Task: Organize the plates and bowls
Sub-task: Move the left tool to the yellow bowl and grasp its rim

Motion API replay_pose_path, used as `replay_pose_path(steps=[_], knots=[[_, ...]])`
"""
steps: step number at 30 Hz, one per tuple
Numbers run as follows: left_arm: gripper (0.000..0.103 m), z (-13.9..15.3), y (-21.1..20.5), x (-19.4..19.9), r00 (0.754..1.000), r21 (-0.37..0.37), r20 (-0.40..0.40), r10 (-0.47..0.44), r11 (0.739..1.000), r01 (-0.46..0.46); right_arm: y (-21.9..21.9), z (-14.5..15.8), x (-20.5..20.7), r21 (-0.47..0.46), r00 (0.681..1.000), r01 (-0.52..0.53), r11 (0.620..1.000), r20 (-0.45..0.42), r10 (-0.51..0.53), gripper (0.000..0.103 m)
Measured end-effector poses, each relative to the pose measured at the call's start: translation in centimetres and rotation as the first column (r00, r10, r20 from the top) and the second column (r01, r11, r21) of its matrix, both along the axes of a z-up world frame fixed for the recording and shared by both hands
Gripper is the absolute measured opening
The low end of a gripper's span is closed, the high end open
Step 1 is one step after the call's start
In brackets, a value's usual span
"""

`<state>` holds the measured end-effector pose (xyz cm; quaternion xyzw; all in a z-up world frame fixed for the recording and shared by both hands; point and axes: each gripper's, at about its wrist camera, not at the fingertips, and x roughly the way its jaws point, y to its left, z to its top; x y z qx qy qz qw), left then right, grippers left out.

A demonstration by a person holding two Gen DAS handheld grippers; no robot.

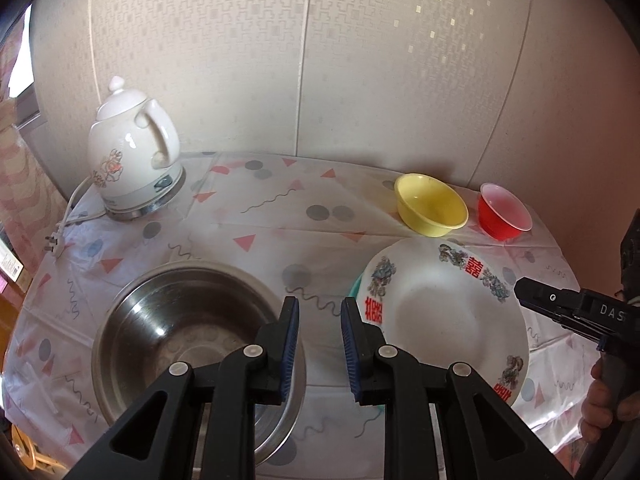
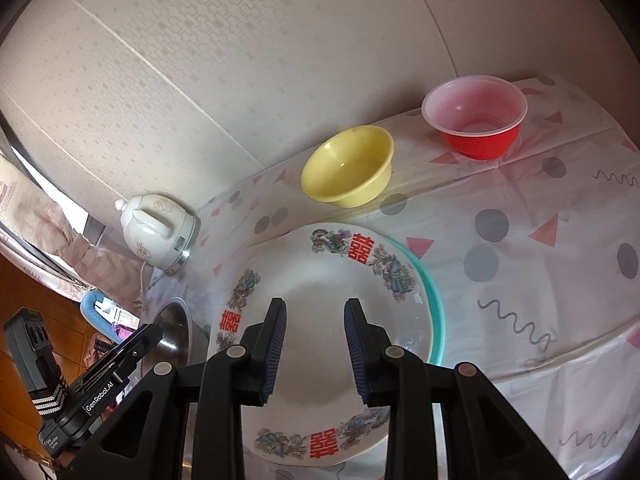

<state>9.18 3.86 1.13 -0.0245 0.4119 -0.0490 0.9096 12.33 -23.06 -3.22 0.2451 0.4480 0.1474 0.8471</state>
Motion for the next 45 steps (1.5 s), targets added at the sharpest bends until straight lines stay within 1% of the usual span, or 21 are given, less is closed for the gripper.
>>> replay_pose_path(steps=[14, 20, 26, 28, 31, 38, 42, 45], knots=[[0.023, 0.0, -2.2, 2.9, 0.999, 0.003, -0.024, -0.046, 0.999, 0.046, -3.3, -0.3, 3.1, 0.045, 0.994, 0.095, 0.994, -0.056, -0.092, 0.030], [0.023, -0.3, -3.0, 4.4, 0.997, 0.008, -0.049, -0.059, 0.998, 0.060, -3.8, -0.5, 5.0, 0.055, 0.992, 0.113, 0.992, -0.069, -0.109, 0.030], [0.023, -1.0, -3.6, 6.4, 0.993, 0.000, -0.095, -0.069, 0.998, 0.070, -4.4, -1.1, 6.7, 0.074, 0.988, 0.128, 0.989, -0.092, -0.121, 0.030], [0.023, -1.3, -3.6, 7.1, 0.991, -0.017, -0.119, -0.067, 0.998, 0.066, -4.6, -1.4, 7.1, 0.081, 0.986, 0.139, 0.987, -0.103, -0.130, 0.030], [0.023, -1.5, -3.8, 7.9, 0.989, -0.033, -0.135, -0.067, 0.997, 0.064, -5.0, -1.8, 7.7, 0.091, 0.983, 0.151, 0.984, -0.114, -0.140, 0.030], [0.023, -1.2, -5.0, 10.5, 0.987, -0.068, -0.131, -0.094, 0.994, 0.086, -5.3, -2.4, 9.9, 0.093, 0.978, 0.171, 0.981, -0.139, -0.157, 0.030], [0.023, -1.1, -5.8, 12.8, 0.986, -0.073, -0.127, -0.110, 0.992, 0.101, -4.8, -2.2, 11.6, 0.088, 0.978, 0.167, 0.982, -0.143, -0.153, 0.030], [0.023, -1.1, -6.3, 14.4, 0.985, -0.091, -0.128, -0.120, 0.990, 0.109, -4.5, -2.0, 12.7, 0.077, 0.976, 0.173, 0.982, -0.144, -0.161, 0.030]])
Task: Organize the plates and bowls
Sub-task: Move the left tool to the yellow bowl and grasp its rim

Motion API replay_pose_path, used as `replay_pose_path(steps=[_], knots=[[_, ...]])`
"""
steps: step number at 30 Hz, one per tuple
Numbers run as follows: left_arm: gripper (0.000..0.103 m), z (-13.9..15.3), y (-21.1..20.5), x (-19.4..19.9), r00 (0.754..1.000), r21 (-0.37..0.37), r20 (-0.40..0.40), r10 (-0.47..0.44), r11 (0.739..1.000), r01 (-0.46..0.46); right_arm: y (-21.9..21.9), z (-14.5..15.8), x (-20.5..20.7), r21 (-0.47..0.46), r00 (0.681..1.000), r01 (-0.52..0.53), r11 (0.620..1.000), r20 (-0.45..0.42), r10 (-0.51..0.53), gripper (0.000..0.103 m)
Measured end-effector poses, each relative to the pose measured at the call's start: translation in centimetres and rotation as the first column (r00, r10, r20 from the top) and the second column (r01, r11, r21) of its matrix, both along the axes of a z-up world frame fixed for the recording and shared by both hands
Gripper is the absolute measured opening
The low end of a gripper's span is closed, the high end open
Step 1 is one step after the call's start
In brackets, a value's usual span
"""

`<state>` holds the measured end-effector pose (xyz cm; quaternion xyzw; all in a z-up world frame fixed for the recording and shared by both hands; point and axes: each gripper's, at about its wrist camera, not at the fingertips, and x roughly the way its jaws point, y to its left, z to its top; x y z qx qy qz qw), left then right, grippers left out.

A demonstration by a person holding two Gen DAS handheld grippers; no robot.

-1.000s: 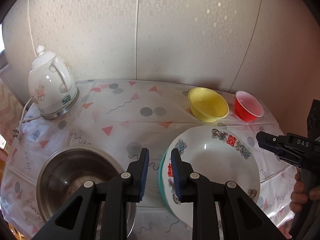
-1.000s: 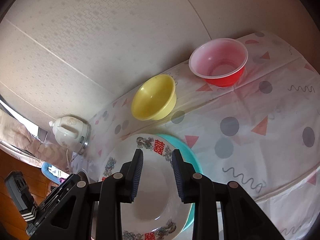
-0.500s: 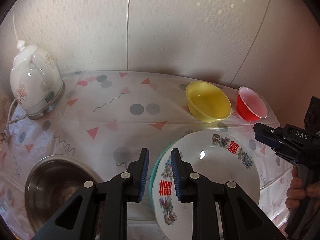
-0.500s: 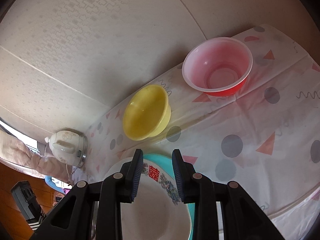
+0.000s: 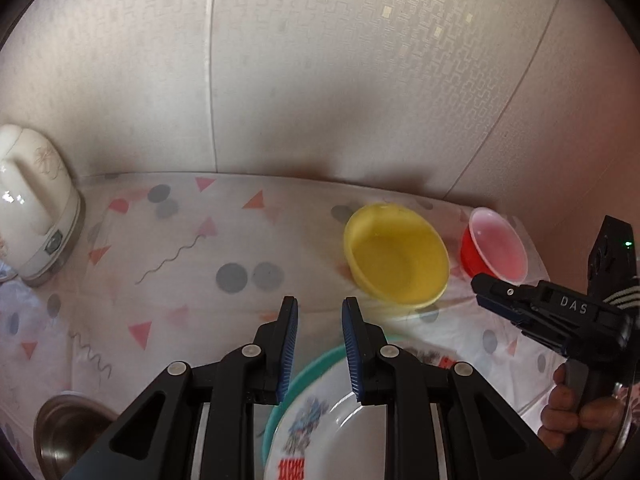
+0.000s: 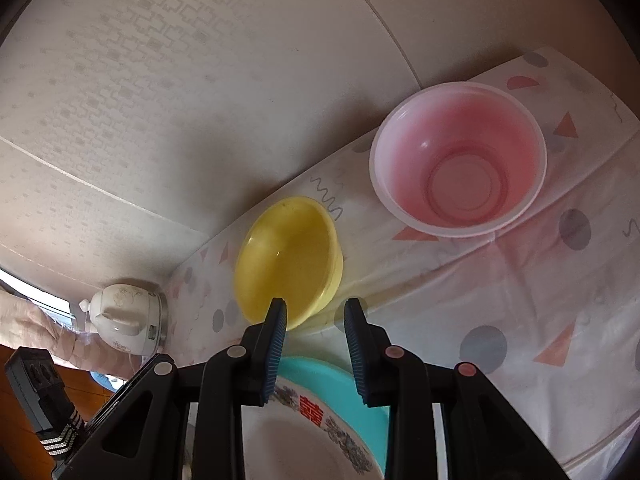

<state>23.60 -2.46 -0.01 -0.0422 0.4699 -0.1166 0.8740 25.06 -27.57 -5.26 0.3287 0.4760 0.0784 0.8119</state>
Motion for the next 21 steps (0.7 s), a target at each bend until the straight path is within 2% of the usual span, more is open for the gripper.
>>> replay_pose_path(steps=[4, 13, 17, 18, 20, 21], knots=[[0.023, -0.5, -0.7, 2.0, 1.000, -0.023, -0.009, -0.017, 1.000, 0.017, 0.2, -0.3, 1.2, -0.007, 1.000, -0.001, 1.000, -0.012, 0.001, 0.029], [0.023, -2.8, -2.3, 5.4, 0.996, -0.086, -0.082, -0.040, 0.996, 0.033, 0.7, -1.5, 2.7, -0.041, 0.999, -0.007, 0.999, -0.045, 0.005, 0.023], [0.023, -4.1, -3.1, 6.5, 0.992, -0.075, -0.114, -0.047, 0.996, 0.038, 0.7, -2.4, 3.2, -0.049, 0.998, -0.010, 0.999, -0.065, 0.007, 0.018], [0.021, -4.3, -3.3, 6.6, 0.992, -0.075, -0.120, -0.050, 0.996, 0.041, 0.7, -2.6, 3.3, -0.047, 0.998, -0.011, 0.999, -0.067, 0.008, 0.017], [0.010, -4.7, -3.7, 6.8, 0.991, -0.067, -0.122, -0.059, 0.996, 0.051, 0.7, -2.6, 3.3, -0.050, 0.998, -0.021, 0.999, -0.058, 0.018, 0.013], [0.008, -4.9, -3.9, 6.8, 0.991, -0.055, -0.122, -0.057, 0.997, 0.050, 0.9, -2.5, 3.4, -0.059, 0.998, -0.027, 0.998, -0.056, 0.024, 0.012]])
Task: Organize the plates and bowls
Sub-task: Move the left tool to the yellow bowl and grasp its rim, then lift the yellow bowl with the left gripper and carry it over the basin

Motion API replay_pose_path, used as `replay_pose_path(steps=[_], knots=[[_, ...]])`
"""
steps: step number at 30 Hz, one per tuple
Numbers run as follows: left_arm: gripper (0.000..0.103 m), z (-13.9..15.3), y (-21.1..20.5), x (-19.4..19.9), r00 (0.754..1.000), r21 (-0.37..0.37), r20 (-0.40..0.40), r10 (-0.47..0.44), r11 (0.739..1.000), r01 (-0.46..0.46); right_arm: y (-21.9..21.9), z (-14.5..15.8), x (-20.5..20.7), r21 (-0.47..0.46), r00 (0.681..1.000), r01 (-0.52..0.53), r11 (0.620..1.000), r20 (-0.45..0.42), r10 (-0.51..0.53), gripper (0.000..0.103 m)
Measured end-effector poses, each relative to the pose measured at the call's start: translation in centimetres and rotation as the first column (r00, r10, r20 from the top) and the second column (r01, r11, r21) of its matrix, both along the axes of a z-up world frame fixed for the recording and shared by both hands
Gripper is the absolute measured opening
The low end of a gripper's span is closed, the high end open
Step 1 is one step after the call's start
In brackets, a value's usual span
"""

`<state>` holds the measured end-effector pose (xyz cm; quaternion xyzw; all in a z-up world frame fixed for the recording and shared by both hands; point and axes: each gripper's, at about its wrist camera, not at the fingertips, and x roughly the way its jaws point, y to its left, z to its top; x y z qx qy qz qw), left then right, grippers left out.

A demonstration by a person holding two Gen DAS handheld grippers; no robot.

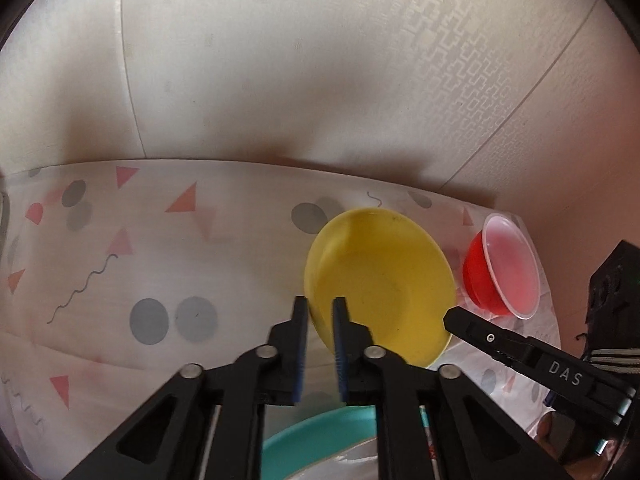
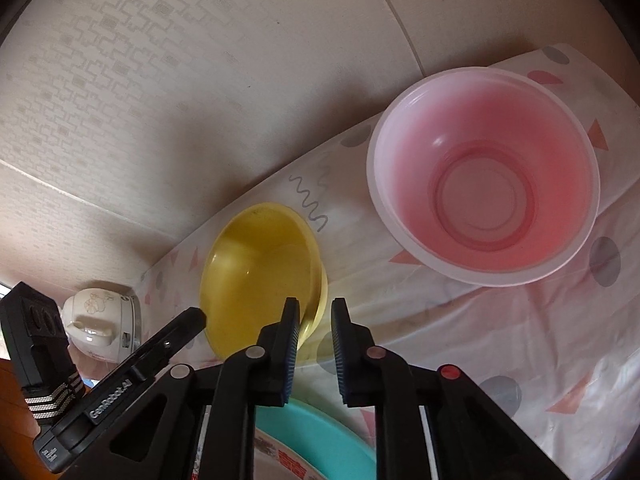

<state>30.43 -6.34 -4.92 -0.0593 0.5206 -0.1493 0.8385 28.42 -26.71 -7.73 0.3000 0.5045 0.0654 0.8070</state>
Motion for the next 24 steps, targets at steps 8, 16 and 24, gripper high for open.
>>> replay_pose_path(steps=[8, 16, 24], knots=[[0.007, 0.1, 0.6, 0.1, 1.000, -0.023, -0.006, 0.002, 1.000, -0.002, 0.6, 0.0, 0.4, -0.025, 1.000, -0.013, 1.000, -0.008, 0.013, 0.012], [0.007, 2.2, 1.4, -1.3, 0.998, -0.034, 0.056, 0.009, 0.999, -0.007, 1.3, 0.7, 0.2, -0.005, 0.999, -0.032, 0.999, 0.019, 0.032, 0.012], [0.004, 3.8, 2.1, -3.8, 0.995, -0.027, 0.096, 0.007, 1.000, -0.004, 3.7, 2.5, -0.7, -0.011, 0.994, -0.093, 0.996, 0.064, 0.093, 0.012]])
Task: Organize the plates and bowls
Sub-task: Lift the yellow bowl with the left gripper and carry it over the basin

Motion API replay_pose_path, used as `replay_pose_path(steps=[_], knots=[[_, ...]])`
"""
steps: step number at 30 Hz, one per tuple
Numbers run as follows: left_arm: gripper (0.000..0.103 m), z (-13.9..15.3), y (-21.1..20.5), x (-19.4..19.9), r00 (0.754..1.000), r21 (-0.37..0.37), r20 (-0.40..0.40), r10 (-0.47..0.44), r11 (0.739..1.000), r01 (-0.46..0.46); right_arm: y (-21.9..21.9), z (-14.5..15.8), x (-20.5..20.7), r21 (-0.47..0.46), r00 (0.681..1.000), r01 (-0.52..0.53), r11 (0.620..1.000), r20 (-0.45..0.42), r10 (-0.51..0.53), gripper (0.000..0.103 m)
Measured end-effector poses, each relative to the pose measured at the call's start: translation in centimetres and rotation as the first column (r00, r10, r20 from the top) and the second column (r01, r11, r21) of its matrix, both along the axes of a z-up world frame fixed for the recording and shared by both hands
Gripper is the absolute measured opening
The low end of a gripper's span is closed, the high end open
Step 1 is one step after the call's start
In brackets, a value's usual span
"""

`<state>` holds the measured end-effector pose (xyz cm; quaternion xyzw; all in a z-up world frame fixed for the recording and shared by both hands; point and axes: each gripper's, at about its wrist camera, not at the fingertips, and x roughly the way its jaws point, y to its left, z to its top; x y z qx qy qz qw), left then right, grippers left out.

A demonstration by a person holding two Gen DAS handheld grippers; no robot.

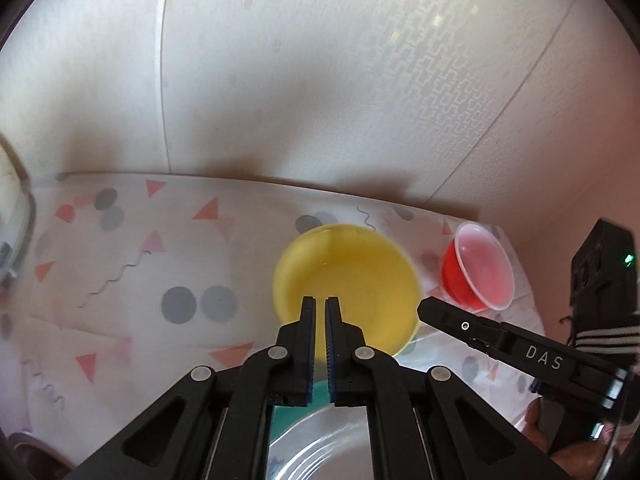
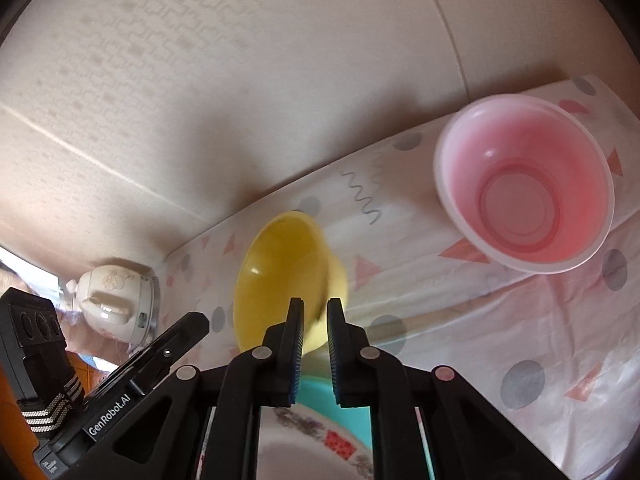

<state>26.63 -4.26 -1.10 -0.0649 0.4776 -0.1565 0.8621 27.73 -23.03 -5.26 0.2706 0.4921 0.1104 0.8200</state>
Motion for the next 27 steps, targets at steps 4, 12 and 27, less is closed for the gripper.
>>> replay_pose_path(steps=[4, 12, 27], knots=[[0.004, 0.0, 0.8, -0.4, 1.000, -0.002, -0.005, 0.023, 1.000, -0.023, 0.7, -0.1, 0.1, -0.062, 1.000, 0.009, 0.998, -0.015, -0.010, 0.011], [0.011, -0.8, 2.6, 0.7, 0.996, -0.032, -0.049, 0.076, 0.996, -0.077, -0.8, -0.8, -0.4, -0.024, 0.998, 0.052, 0.998, -0.034, -0.053, 0.021], [0.009, -3.1, 0.8, 2.1, 0.997, 0.005, -0.070, 0.038, 0.999, -0.038, -0.5, -2.4, 0.7, 0.001, 0.997, 0.042, 0.999, -0.065, -0.042, 0.013]])
